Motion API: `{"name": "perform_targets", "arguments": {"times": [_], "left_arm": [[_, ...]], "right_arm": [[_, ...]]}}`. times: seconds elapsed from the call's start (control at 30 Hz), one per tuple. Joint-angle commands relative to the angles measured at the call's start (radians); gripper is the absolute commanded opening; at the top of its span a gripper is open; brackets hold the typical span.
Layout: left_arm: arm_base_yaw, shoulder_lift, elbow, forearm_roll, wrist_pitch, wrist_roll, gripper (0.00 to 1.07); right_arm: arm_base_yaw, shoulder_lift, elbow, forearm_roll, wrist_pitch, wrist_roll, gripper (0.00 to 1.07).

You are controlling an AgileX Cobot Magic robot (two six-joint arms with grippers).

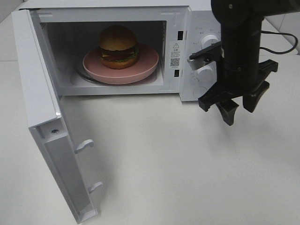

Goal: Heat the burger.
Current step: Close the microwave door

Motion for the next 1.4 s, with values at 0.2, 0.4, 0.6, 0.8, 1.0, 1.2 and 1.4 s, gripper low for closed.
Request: {"name": "perform_targets", "arguments": {"times": [0.2, 0.4, 0.6, 0.8, 1.0, 1.2, 1.4], "left_arm": [[0.003, -0.017, 0.003, -0.001, -0.008, -0.001, 0.00], [0.003, -0.017, 0.003, -0.001, -0.008, -0.001, 0.00], [0.003, -0.017, 0.003, -0.001, -0.008, -0.001, 0.00], [0.003, -0.017, 0.003, -0.001, -0.008, -0.001, 0.00], [0.003, -0.017, 0.003, -0.001, -0.008, -0.001, 0.00], [0.003, -0.017, 0.003, -0.001, -0.008, -0.001, 0.00], [0.003, -0.017, 0.003, -0.001, -0.008, -0.001, 0.00]], "right_arm": [[-0.157, -0.068, 0.105, 0.081, -0.098, -0.015, 0.52], [-0.256, -0.135, 0.180, 0.094, -0.112, -0.015, 0.52], [-0.316, -0.276, 0.270, 0.098, -0.026, -0.007, 0.52], [-0.313, -0.467, 0.387, 0.097, -0.014, 0.049, 0.52], [-0.313, -0.647, 0.509, 0.098, -0.022, 0.049, 0.52], [-0.313, -0.849, 0.656, 0.114, -0.077, 0.049, 0.52], [-0.313, -0.995, 0.795, 0.173, -0.107, 0.007, 0.52]]}}
